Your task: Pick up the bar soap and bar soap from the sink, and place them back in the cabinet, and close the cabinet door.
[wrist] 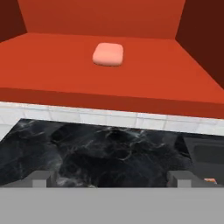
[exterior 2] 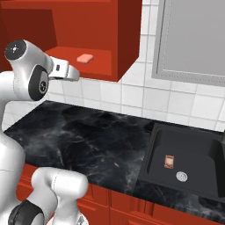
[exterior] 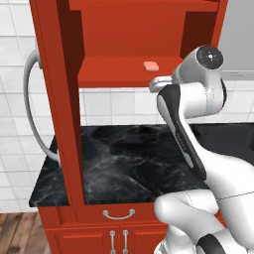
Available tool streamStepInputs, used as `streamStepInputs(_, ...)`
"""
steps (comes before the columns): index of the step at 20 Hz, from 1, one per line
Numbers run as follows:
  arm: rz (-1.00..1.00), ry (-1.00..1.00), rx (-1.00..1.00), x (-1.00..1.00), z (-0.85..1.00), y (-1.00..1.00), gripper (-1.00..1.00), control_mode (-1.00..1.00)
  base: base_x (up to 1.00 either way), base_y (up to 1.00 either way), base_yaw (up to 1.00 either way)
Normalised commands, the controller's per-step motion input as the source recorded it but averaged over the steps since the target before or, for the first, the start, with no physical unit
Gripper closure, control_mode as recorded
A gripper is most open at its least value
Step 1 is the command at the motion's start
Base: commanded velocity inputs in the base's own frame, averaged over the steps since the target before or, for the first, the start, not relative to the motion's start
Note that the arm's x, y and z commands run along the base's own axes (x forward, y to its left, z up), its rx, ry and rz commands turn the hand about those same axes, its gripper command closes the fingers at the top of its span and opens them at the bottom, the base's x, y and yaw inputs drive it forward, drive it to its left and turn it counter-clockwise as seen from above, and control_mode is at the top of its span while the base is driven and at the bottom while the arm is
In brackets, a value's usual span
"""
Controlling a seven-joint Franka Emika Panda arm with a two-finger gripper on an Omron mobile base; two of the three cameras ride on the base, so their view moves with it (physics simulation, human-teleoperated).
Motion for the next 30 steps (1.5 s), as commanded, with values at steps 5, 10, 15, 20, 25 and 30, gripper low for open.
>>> streamStepInputs(5,0.0,0.09,0.03,-0.44,0.0,0.0,-1.0,-1.0,0.0,0.0,0.0)
streamStepInputs(10,0.0,0.06,0.01,-0.35,0.0,0.0,-1.0,-1.0,0.0,0.0,0.0)
streamStepInputs(15,0.0,0.02,0.0,-0.25,0.0,0.0,-1.0,-1.0,0.0,0.0,0.0)
streamStepInputs(20,0.02,0.04,0.0,-0.26,-0.02,0.0,-1.0,-1.0,0.0,0.0,0.0)
streamStepInputs(25,0.06,0.04,0.0,-0.21,-0.1,0.0,-1.0,-1.0,0.0,0.0,0.0)
streamStepInputs(30,0.07,0.02,0.0,-0.21,-0.14,0.0,-1.0,-1.0,0.0,0.0,0.0)
